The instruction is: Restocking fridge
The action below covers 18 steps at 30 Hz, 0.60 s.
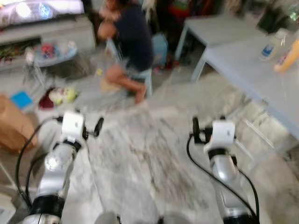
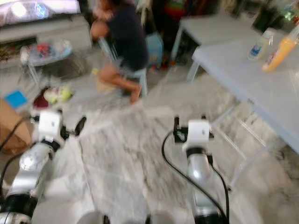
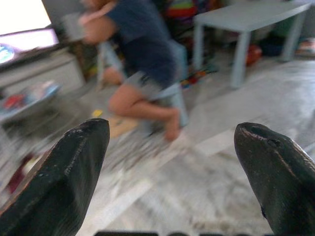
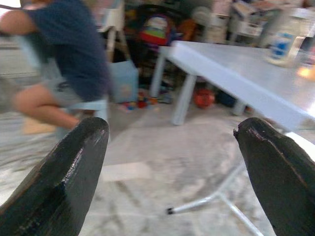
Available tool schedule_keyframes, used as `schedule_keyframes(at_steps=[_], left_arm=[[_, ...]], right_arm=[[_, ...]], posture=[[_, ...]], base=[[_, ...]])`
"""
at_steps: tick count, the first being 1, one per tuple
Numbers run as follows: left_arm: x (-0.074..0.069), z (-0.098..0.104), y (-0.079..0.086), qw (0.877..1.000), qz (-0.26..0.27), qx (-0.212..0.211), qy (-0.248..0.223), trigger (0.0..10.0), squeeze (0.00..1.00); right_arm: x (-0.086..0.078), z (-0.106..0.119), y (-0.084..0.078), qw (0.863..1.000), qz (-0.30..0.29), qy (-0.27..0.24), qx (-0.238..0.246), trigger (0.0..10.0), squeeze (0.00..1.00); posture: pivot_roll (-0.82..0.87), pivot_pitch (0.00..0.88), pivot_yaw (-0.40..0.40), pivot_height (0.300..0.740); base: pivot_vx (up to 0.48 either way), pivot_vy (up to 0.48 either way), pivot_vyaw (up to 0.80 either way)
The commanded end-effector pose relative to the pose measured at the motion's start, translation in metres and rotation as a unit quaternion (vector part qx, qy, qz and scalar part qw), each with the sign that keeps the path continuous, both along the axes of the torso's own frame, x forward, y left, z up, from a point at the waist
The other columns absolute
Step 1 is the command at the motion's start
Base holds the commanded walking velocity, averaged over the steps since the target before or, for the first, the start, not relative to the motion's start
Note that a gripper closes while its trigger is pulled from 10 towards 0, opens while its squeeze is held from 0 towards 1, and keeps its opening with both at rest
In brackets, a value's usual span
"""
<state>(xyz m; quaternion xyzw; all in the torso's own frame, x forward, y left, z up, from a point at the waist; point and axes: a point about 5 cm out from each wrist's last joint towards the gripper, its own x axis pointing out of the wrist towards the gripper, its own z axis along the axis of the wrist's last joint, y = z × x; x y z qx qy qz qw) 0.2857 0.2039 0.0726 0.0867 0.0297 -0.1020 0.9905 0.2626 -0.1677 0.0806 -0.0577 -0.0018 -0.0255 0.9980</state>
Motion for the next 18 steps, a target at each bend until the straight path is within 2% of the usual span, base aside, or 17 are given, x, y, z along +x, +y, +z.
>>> schedule_keyframes(at_steps=[1, 6, 13, 18], left_arm=[[-0.003, -0.003, -0.014, 1.0, -0.02, -0.006, -0.002, 10.0, 0.0], [-0.005, -0.003, -0.018, 1.0, -0.028, -0.01, -0.002, 10.0, 0.0], [-0.001, 0.001, -0.019, 0.999, -0.037, -0.011, -0.011, 10.0, 0.0], [0.002, 0.008, -0.024, 0.999, -0.039, -0.026, -0.02, 10.0, 0.0]], right_arm=[[0.001, 0.002, -0.008, 1.0, -0.005, 0.003, -0.011, 10.0, 0.0], [0.006, 0.004, -0.006, 1.0, 0.001, 0.0, -0.011, 10.0, 0.0], [0.006, 0.004, 0.0, 1.0, 0.015, -0.001, -0.013, 10.0, 0.0], [0.007, 0.008, 0.001, 1.0, 0.018, -0.008, -0.014, 10.0, 0.0]], posture=[[-0.03, 0.032, -0.055, 0.74], [-0.02, 0.016, -0.059, 0.74], [-0.02, 0.0, -0.06, 0.74], [-0.02, 0.012, -0.064, 0.74]], base=[[0.48, 0.0, -0.8], [0.48, 0.0, -0.8], [0.48, 0.0, -0.8], [0.48, 0.0, -0.8]])
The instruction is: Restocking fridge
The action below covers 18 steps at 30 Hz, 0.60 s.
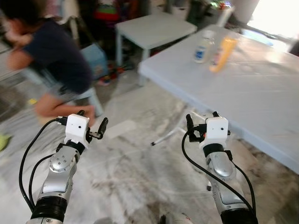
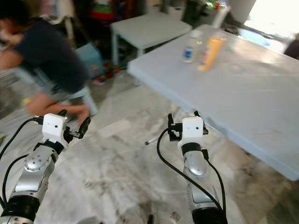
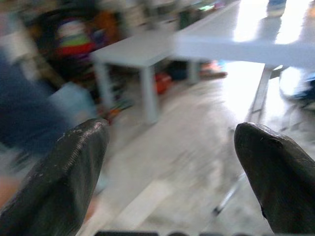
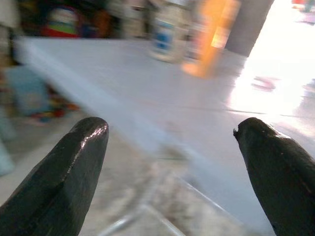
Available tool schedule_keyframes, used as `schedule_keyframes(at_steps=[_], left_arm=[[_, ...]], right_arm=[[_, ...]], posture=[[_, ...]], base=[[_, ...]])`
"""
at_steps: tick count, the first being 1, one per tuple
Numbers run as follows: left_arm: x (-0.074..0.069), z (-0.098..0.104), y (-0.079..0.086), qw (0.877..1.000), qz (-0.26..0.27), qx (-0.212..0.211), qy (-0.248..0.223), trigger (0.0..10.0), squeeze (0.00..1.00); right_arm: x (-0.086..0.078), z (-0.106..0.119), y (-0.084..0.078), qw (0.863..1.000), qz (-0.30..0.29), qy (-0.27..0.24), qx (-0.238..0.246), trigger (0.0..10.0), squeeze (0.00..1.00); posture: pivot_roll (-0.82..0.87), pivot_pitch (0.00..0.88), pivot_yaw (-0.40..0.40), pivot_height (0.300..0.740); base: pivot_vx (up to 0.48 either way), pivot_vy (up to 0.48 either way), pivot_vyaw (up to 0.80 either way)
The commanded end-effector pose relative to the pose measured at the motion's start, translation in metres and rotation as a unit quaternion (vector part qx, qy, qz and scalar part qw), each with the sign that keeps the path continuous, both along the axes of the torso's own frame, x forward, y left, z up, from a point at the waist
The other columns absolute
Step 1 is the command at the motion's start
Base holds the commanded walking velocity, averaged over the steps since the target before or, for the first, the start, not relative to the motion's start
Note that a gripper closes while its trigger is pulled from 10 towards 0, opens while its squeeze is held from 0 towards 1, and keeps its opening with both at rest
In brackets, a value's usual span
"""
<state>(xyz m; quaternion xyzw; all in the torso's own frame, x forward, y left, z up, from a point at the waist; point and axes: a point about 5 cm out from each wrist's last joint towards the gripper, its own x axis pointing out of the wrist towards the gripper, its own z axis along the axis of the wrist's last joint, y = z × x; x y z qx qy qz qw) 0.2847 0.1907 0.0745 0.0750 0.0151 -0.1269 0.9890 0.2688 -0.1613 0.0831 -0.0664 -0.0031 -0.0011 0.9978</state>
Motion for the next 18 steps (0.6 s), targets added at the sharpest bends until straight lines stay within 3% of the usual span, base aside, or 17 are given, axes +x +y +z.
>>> schedule_keyframes(at_steps=[1, 5, 9, 11, 18], left_arm=[[0.004, 0.007, -0.011, 1.0, -0.01, -0.015, -0.012, 10.0, 0.0], [0.004, 0.009, -0.009, 0.999, 0.016, -0.033, -0.012, 10.0, 0.0], [0.001, 0.011, -0.002, 0.997, 0.046, -0.064, -0.008, 10.0, 0.0], [0.0, 0.014, -0.006, 0.997, 0.038, -0.06, -0.014, 10.0, 0.0], [0.003, 0.018, -0.012, 0.997, 0.035, -0.061, -0.013, 10.0, 0.0]], right_arm=[[0.001, 0.007, -0.005, 1.0, -0.006, -0.011, -0.005, 10.0, 0.0], [-0.002, 0.009, -0.008, 1.0, -0.018, -0.017, -0.003, 10.0, 0.0], [-0.011, 0.011, -0.012, 0.999, -0.025, -0.02, -0.008, 10.0, 0.0], [-0.013, 0.011, -0.013, 0.999, -0.02, -0.02, -0.016, 10.0, 0.0], [-0.005, 0.02, -0.016, 0.999, -0.023, -0.034, -0.034, 10.0, 0.0]], posture=[[-0.02, 0.012, -0.064, 0.74], [-0.03, 0.022, -0.061, 0.74], [-0.05, 0.03, -0.055, 0.74], [-0.05, 0.041, -0.056, 0.74], [-0.06, 0.048, -0.057, 0.74]], base=[[0.48, 0.0, -0.8], [0.459, 0.0, -0.8], [0.48, 0.0, 0.0], [0.48, 0.0, 0.0], [0.465, 0.0, 0.0]])
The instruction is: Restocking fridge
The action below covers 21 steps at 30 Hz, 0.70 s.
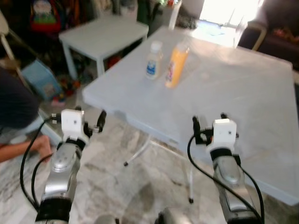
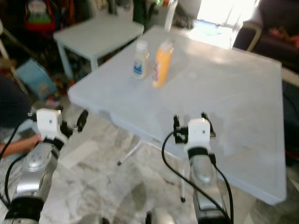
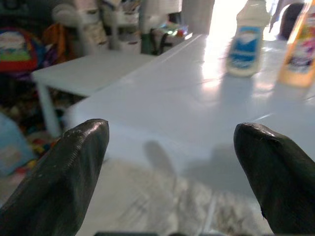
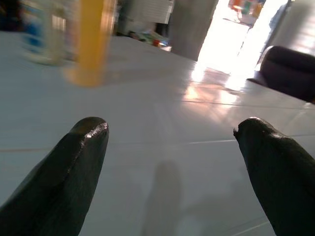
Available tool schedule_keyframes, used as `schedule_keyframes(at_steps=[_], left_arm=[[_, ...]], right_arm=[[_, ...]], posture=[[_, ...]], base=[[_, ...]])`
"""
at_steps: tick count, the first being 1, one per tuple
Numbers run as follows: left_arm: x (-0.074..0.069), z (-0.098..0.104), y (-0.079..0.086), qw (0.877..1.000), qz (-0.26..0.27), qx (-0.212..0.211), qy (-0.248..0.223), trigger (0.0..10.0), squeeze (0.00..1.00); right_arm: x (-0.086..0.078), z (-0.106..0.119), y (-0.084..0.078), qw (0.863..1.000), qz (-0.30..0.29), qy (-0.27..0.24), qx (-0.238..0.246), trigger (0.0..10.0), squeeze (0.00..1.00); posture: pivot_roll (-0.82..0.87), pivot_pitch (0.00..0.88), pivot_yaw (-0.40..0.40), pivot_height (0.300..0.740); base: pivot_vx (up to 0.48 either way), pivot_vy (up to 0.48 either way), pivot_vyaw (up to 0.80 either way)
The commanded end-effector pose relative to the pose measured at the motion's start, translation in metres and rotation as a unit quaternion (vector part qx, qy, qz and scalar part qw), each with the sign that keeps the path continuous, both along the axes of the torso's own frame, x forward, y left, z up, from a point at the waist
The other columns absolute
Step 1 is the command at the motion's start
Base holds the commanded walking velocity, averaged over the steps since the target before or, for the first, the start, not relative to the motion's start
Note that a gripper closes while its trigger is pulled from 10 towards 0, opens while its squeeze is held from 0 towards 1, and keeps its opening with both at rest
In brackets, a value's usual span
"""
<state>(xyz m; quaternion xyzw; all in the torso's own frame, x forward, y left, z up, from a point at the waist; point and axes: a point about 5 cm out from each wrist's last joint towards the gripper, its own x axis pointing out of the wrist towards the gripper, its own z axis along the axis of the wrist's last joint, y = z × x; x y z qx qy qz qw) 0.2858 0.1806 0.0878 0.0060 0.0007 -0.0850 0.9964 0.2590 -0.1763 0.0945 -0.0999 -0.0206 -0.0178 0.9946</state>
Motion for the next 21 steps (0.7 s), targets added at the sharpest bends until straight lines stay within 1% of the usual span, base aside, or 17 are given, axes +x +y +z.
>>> schedule_keyframes(at_steps=[1, 5, 6, 10, 11, 15, 17, 20, 21], left_arm=[[0.002, 0.007, -0.006, 1.0, -0.013, 0.009, -0.006, 10.0, 0.0], [0.003, 0.012, -0.01, 1.0, -0.02, 0.004, -0.015, 10.0, 0.0], [0.002, 0.012, -0.01, 1.0, -0.017, -0.003, -0.015, 10.0, 0.0], [0.0, 0.005, -0.004, 1.0, 0.0, -0.012, 0.001, 10.0, 0.0], [-0.002, 0.003, -0.001, 1.0, 0.008, -0.005, 0.008, 10.0, 0.0], [-0.003, 0.002, 0.003, 1.0, 0.014, 0.003, 0.008, 10.0, 0.0], [0.0, 0.005, 0.003, 1.0, 0.012, 0.007, 0.004, 10.0, 0.0], [0.003, 0.008, 0.006, 1.0, 0.013, 0.01, 0.002, 10.0, 0.0], [0.003, 0.008, 0.006, 1.0, 0.014, 0.012, 0.002, 10.0, 0.0]], right_arm=[[0.006, 0.01, -0.001, 1.0, -0.006, -0.016, 0.0, 10.0, 0.0], [0.007, 0.012, 0.0, 1.0, -0.002, -0.019, -0.001, 10.0, 0.0], [0.007, 0.013, 0.0, 1.0, 0.0, -0.019, -0.002, 10.0, 0.0], [0.005, 0.012, 0.002, 1.0, 0.008, -0.017, -0.004, 10.0, 0.0], [0.004, 0.012, 0.003, 1.0, 0.012, -0.016, -0.003, 10.0, 0.0], [0.003, 0.01, 0.006, 1.0, 0.017, -0.012, 0.013, 10.0, 0.0], [0.005, 0.011, 0.012, 0.999, 0.033, -0.009, 0.008, 10.0, 0.0], [0.006, 0.02, 0.019, 0.998, 0.057, -0.034, 0.006, 10.0, 0.0], [0.008, 0.02, 0.018, 0.998, 0.052, -0.035, 0.005, 10.0, 0.0]], posture=[[-0.05, 0.05, -0.056, 0.74], [-0.05, 0.057, -0.061, 0.74], [-0.06, 0.063, -0.062, 0.74], [-0.07, 0.072, -0.055, 0.74], [-0.07, 0.074, -0.053, 0.74], [-0.06, 0.071, -0.045, 0.74], [-0.06, 0.07, -0.042, 0.74], [-0.06, 0.07, -0.037, 0.74], [-0.06, 0.074, -0.036, 0.74]], base=[[0.454, 0.0, 0.0], [0.442, 0.0, 0.0], [0.0, 0.0, 0.0], [0.0, 0.0, 0.0], [0.0, 0.0, 0.0], [0.0, 0.0, 0.0], [0.0, 0.0, 0.0], [0.0, 0.0, 0.0], [0.0, 0.0, 0.61]])
